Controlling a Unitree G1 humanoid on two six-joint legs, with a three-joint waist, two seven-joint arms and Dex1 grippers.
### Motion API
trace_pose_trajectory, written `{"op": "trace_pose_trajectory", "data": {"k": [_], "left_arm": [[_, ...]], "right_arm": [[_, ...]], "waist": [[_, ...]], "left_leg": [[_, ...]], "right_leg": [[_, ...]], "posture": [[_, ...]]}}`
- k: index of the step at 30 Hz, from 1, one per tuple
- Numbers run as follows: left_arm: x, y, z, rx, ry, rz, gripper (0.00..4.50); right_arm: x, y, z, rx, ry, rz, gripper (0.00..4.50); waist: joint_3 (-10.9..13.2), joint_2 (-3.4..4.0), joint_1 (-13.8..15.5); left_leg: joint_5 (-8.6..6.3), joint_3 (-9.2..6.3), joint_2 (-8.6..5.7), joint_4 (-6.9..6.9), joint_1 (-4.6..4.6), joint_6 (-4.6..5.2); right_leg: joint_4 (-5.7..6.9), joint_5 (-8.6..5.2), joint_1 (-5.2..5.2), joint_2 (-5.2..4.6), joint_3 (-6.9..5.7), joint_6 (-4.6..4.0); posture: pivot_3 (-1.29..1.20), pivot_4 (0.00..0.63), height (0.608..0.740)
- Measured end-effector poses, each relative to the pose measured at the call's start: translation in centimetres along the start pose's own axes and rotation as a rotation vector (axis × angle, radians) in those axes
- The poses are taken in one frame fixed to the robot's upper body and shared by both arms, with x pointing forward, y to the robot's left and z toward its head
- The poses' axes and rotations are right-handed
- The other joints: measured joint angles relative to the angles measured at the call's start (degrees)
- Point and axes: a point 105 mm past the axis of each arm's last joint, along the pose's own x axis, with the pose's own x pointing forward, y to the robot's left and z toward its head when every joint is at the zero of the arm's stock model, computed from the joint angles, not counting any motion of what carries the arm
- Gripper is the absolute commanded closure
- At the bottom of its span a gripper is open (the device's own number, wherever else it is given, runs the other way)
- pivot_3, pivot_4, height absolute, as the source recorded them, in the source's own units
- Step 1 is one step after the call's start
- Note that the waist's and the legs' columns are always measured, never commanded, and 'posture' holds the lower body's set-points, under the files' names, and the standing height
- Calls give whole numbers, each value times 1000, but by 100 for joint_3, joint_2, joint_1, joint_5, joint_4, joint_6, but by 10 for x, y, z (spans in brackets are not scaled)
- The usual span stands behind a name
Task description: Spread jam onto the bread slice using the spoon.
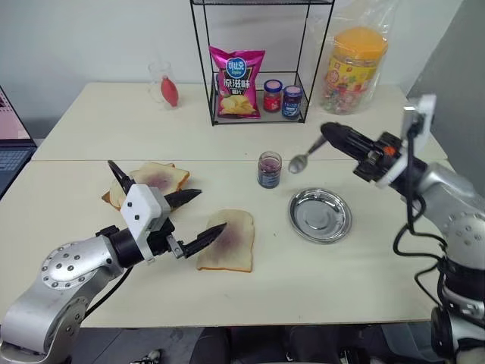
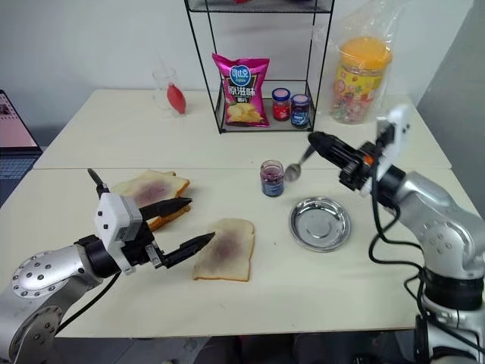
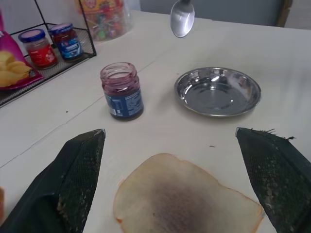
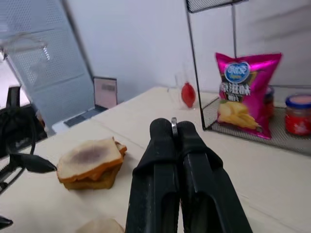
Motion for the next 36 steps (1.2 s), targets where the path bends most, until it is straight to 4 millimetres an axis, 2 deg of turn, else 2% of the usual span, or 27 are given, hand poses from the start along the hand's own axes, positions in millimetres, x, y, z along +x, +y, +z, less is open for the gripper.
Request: {"op": "trace_pose_trajectory", "data": {"k": [5, 11, 15, 25, 36], "left_arm": [[0, 3, 0, 2, -15, 31, 0], [0, 5, -1, 0, -11, 49, 0], [-2, 7, -3, -9, -3, 59, 0], [-8, 13, -8, -29, 8, 80, 0], [-9, 10, -11, -33, 23, 49, 0]], "right_arm": [[31, -11, -5, -83, 41, -3, 4480], [55, -20, -22, -172, 108, -21, 4480], [62, -19, -30, -216, 128, -5, 4480], [74, -12, -51, -296, 193, 51, 4480], [83, -20, -68, -301, 249, 17, 4480]], "waist": [[0, 0, 1], [0, 0, 2], [0, 0, 3], [0, 0, 5], [0, 1, 3]], "left_leg": [[0, 2, 0, 0, -14, 0], [0, 0, 2, -2, -23, 0], [1, -4, 2, 3, -75, -1], [1, -31, 2, 4, -81, -1], [1, -42, 1, 4, -82, -1]], "right_leg": [[1, 3, -13, -1, 1, -5], [2, 4, -24, -3, -2, -7], [13, 7, -74, -5, -5, -7], [14, 8, -76, -9, -22, -9], [16, 10, -76, -10, -30, -11]], "posture": [[0, 150, 740], [0, 150, 740], [0, 150, 740], [0, 150, 740], [0, 150, 740]]}}
